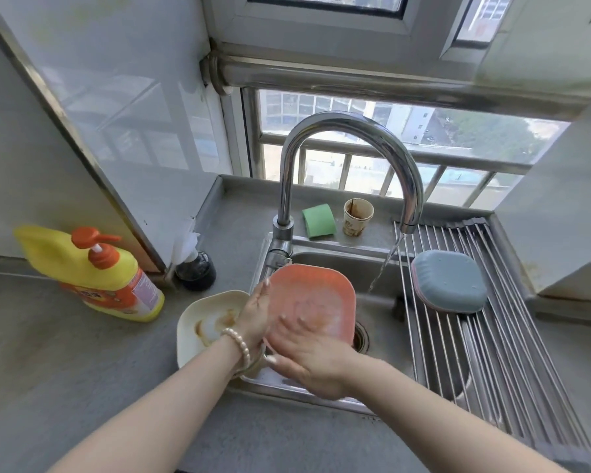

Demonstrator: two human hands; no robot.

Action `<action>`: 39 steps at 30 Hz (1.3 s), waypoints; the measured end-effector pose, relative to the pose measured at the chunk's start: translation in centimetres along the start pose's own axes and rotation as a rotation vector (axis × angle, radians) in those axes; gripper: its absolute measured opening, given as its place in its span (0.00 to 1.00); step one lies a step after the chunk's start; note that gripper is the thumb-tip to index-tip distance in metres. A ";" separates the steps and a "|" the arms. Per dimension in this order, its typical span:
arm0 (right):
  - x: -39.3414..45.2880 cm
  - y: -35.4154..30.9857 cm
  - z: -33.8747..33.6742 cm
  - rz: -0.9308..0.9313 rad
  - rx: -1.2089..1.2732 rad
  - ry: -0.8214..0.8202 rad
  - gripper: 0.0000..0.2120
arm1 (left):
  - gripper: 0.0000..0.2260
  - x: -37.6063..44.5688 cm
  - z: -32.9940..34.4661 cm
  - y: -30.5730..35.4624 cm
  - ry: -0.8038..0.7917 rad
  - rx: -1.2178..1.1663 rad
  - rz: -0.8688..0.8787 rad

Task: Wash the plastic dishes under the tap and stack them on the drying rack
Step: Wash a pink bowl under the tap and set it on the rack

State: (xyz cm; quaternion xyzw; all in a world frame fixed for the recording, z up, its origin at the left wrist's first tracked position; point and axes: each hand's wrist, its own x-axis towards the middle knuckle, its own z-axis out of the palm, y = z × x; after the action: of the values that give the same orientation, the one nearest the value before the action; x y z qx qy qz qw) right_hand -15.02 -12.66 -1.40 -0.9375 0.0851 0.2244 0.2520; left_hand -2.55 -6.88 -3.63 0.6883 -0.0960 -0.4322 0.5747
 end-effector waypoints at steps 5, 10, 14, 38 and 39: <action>-0.5 3.3 -1.4 0.334 -0.269 0.136 0.46 | 0.26 0.5 0.2 -0.8 -0.036 0.027 -0.034; 1.5 0.7 -0.4 0.051 0.164 0.159 0.30 | 0.23 0.1 1.3 -0.6 -0.046 -0.187 -0.106; -1.4 2.3 0.2 0.050 -0.027 0.077 0.33 | 0.34 1.4 -0.1 -1.4 -0.013 -0.103 -0.062; 0.5 3.8 4.0 0.112 -0.122 0.667 0.09 | 0.18 2.3 1.0 1.2 0.239 0.394 0.298; 0.6 4.8 4.1 0.091 -0.159 0.731 0.08 | 0.18 2.3 1.0 1.4 0.236 0.400 0.296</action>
State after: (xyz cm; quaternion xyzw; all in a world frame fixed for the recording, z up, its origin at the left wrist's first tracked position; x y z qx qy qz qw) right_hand -17.33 -14.67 -6.94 -0.9677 0.1930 -0.1080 0.1212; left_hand -1.34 -9.47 -3.51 0.8122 -0.2112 -0.2327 0.4914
